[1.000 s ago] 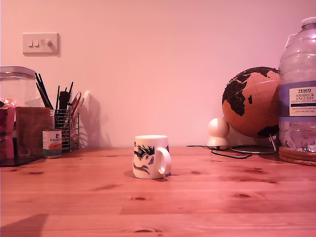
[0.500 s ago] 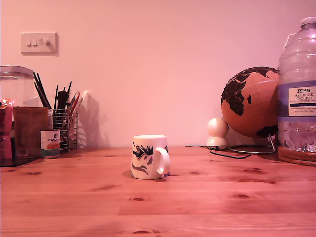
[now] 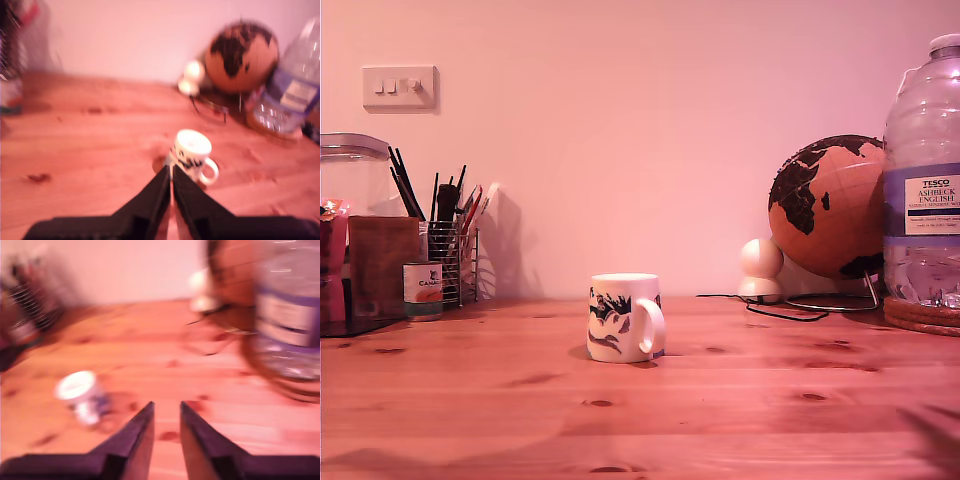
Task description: Lift the coffee cup and remove the coffee capsule that is hidden under it
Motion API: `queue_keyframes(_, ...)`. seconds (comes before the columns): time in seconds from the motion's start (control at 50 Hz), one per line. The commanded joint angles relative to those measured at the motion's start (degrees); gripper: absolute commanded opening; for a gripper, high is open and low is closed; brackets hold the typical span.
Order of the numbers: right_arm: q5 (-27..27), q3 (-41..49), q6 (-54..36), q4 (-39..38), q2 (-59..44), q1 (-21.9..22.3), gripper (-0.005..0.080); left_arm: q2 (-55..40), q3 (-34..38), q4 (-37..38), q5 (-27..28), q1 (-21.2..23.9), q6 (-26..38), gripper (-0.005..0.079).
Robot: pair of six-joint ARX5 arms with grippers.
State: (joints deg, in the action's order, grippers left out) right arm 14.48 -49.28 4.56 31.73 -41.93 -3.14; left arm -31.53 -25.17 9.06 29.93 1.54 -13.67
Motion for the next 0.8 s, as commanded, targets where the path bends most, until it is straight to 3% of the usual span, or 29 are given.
queue_keyframes(0.0, 0.6, -2.0, -0.1, 1.1, -4.8, -1.6, 0.0183, -3.4, -0.8, 0.0, 0.1, 1.2, 1.4, -0.0019)
queue_keyframes(0.24, 0.3, -11.6, -0.3, 8.3, -20.6, -9.1, 0.0391, -11.7, -4.0, -1.0, 0.1, 4.5, 5.2, -0.0019)
queue_keyframes(0.56, -1.1, -21.5, -0.3, 12.3, -38.6, -19.1, 0.0392, -17.4, -4.5, -2.0, -0.4, 7.3, 6.2, -0.0019)
queue_keyframes(0.78, -1.6, -28.7, -2.1, 14.4, -49.0, -23.3, 0.0392, -23.7, -6.1, -2.6, -3.5, 10.0, 9.7, -0.0019)
